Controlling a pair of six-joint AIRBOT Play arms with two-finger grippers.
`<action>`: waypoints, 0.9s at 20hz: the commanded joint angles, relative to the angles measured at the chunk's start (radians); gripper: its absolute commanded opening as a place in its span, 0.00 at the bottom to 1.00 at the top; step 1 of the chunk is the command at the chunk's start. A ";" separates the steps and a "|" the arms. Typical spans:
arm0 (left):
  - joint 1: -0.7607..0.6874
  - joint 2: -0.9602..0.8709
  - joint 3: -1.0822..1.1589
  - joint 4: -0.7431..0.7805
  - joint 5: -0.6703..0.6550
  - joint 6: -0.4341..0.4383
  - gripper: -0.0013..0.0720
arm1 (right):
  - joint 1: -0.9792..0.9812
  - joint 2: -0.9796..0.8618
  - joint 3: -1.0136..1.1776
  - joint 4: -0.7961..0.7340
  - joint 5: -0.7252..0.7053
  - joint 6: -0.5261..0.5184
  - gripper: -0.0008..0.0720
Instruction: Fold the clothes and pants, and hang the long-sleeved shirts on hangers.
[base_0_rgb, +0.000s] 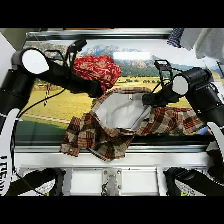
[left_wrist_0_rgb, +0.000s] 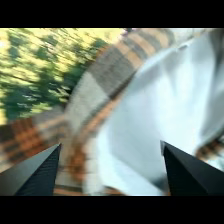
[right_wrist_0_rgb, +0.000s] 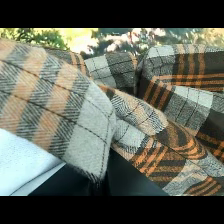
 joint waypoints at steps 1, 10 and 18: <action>0.003 -0.002 0.023 0.343 0.049 -0.038 0.95 | 0.000 0.000 0.000 0.000 0.000 0.000 0.06; 0.300 -0.117 -0.241 0.694 0.361 -0.148 0.95 | 0.000 0.000 0.000 0.000 0.000 0.000 0.06; 0.423 -0.428 -0.098 0.707 0.388 -0.146 0.95 | 0.000 0.000 0.000 0.000 0.001 0.000 0.06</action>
